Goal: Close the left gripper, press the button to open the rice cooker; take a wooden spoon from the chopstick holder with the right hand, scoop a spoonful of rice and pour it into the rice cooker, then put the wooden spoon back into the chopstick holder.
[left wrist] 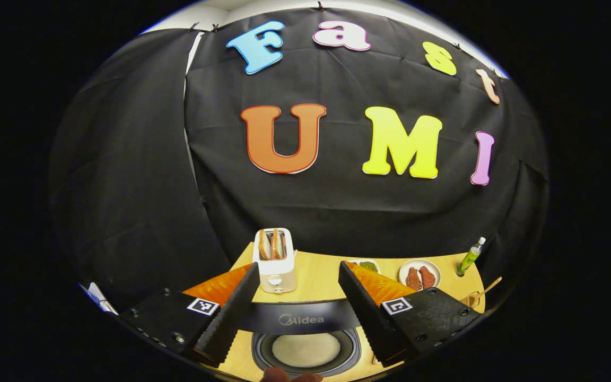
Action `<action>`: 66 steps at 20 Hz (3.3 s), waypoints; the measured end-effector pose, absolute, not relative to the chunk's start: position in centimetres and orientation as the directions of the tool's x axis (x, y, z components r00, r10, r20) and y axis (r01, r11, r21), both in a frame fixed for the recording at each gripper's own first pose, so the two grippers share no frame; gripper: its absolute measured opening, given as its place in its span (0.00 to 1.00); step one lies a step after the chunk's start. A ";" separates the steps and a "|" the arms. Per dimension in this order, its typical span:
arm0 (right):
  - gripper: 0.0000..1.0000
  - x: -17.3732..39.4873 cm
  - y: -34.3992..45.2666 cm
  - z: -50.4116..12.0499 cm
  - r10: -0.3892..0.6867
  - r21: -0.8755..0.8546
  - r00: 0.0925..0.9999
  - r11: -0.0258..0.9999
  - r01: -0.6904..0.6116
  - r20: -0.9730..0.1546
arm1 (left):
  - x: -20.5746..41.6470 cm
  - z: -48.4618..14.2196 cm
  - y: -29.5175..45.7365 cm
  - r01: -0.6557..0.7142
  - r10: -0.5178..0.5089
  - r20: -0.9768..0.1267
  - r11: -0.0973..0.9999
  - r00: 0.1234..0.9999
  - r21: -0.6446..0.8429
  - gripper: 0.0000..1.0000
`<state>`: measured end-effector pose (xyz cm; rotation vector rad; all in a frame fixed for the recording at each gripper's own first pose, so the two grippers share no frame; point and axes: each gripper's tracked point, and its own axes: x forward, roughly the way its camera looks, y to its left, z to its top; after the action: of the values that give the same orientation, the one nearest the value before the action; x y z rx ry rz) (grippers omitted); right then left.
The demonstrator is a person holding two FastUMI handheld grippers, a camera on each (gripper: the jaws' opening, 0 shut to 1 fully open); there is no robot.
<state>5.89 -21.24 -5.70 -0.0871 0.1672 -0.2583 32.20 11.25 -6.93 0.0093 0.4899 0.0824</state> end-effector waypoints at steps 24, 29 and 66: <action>1.00 6.8 -10.8 -5.9 -0.076 0.042 0.981 0.996 0.085 -0.181 | 17.5 -21.8 7.9 -0.088 0.002 -0.670 0.992 0.742 -0.093 0.97; 1.00 6.9 -9.8 -6.7 -0.042 0.056 0.978 0.997 0.055 -0.206 | 16.0 -25.0 7.6 -0.106 -0.013 -0.728 0.987 0.685 -0.118 0.98; 1.00 1.9 -6.8 -1.9 0.022 0.054 0.990 0.998 -0.014 -0.136 | 2.9 -3.4 -3.3 0.109 -0.112 -0.124 0.994 0.986 -0.028 0.95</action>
<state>1.91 -6.78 -1.89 0.0525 0.1373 0.0182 2.91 -3.30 -3.38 -0.0215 0.1254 -0.1113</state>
